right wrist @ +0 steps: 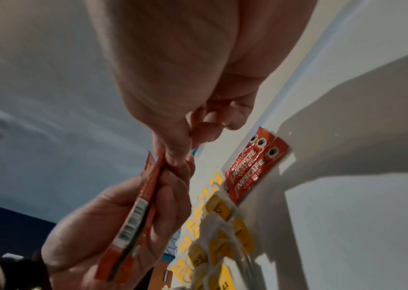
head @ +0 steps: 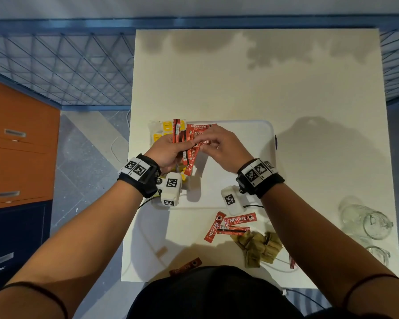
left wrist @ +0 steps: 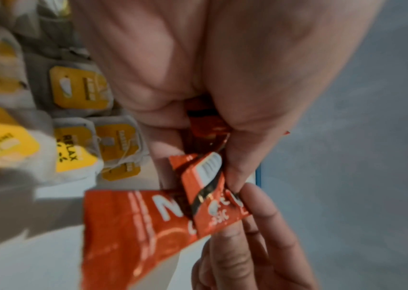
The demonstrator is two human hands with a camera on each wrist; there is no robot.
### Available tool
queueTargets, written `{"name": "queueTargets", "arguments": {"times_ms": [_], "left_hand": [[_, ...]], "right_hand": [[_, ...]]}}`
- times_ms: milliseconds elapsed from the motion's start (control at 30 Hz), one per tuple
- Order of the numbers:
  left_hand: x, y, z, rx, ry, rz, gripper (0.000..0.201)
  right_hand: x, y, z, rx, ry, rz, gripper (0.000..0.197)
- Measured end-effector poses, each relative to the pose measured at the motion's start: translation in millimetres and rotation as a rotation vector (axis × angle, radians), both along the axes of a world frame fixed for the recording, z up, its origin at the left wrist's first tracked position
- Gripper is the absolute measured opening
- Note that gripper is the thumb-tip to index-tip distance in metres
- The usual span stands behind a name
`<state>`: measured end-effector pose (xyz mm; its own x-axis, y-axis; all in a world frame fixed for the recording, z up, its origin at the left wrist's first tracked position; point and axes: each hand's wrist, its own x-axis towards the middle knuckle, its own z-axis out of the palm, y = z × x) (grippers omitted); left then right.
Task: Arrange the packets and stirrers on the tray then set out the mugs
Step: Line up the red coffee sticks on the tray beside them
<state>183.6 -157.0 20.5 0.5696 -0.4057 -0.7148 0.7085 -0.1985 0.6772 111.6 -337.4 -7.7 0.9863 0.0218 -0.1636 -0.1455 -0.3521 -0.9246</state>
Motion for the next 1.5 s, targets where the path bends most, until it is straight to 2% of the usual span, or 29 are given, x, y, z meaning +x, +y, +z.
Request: {"name": "queueTargets", "arguments": {"times_ms": [167,400,500,600,700,767,867,1000,1133,1333,1500], "left_hand": [[0.2,0.7,0.0,0.006,0.031,-0.013,0.015],[3.2,6.7,1.1,0.028,0.082,-0.221,0.023],[3.0,7.8,2.1,0.099,-0.002,-0.27,0.018],[3.8,6.9,2.9,0.176,-0.169,-0.34,0.01],[5.9,6.2,2.2,0.254,-0.308,-0.407,0.015],[6.1,5.0,1.1,0.266,-0.346,-0.416,0.018],[5.1,6.1,-0.3,0.252,-0.28,-0.33,0.015],[6.8,11.9,-2.5,0.242,-0.207,-0.159,0.012],[7.1,17.8,-6.0,0.184,-0.066,0.01,0.011],[0.2,31.8,-11.9,0.201,-0.06,0.023,0.009],[-8.9,36.1,-12.6,0.222,-0.079,0.019,0.011]], "right_hand": [[-2.5,-3.7,-5.8,-0.04,-0.001,-0.038,0.019],[-13.3,-14.4,-15.0,-0.158,-0.072,-0.23,0.016],[-17.6,-15.8,-12.9,-0.125,-0.013,-0.292,0.018],[-20.4,-15.8,-7.1,-0.022,0.1,-0.303,0.019],[-19.0,-15.0,-6.0,0.099,0.173,-0.36,0.013],[-18.8,-15.6,-9.3,0.175,0.223,-0.377,0.019],[-21.3,-18.3,-14.7,0.159,0.27,-0.372,0.026],[-25.3,-23.2,-25.6,0.097,0.33,-0.461,0.011],[-28.4,-20.5,-37.3,-0.011,0.389,-0.484,0.009],[-23.3,-5.9,-41.4,-0.244,0.393,-0.416,0.009],[-21.2,-1.2,-41.2,-0.32,0.344,-0.415,0.007]]}}
